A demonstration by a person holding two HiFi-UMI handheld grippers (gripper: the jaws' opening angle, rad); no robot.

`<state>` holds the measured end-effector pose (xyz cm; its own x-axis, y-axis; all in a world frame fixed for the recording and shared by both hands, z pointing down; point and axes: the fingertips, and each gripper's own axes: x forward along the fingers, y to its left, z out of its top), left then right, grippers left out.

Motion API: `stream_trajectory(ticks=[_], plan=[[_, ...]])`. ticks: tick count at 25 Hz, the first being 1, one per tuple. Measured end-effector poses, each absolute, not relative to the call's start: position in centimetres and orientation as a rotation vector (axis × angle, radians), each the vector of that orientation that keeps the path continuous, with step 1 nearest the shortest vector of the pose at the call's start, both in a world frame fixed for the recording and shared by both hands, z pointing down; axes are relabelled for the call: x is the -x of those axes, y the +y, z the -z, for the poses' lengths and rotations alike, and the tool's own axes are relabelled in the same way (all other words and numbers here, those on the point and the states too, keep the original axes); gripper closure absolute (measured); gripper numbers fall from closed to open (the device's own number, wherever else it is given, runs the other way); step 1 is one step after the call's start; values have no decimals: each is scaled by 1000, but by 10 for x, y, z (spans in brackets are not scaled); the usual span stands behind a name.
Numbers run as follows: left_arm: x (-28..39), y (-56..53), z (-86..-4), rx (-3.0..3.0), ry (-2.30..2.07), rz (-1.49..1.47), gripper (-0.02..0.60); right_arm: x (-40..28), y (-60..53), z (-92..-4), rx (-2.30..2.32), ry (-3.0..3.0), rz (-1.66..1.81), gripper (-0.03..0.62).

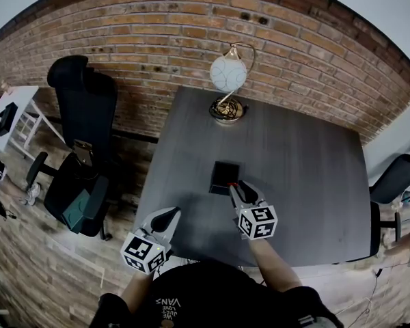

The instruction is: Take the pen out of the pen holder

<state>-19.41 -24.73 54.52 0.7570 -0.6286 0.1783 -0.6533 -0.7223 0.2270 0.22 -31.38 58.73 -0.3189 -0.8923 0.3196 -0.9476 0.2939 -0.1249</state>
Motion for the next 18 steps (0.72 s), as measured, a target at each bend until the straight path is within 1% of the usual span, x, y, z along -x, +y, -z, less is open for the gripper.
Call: stream_trajectory(ticks=[6,9,11,12,18], plan=[[194,-248,-548,-2674,-990,-134,529,-3,-318,-597,-1724,-2348,-450,484],[194,-247,-549,-2670,-994,-137,529,-6,-319,-598,-1724,-2335,-427,519],[195,-247,-550,-2666,-997,-143,529,-5,-319,-598,-1704,-2331,-402,526],[195,-246,-550,-2663,-999,-144,529,-4,-320,-598,-1696,-2330,-393,540],[193,-244,-550,-2655,-1007,-138,529,0,-324,-596,-1667,-2345,-397,543]])
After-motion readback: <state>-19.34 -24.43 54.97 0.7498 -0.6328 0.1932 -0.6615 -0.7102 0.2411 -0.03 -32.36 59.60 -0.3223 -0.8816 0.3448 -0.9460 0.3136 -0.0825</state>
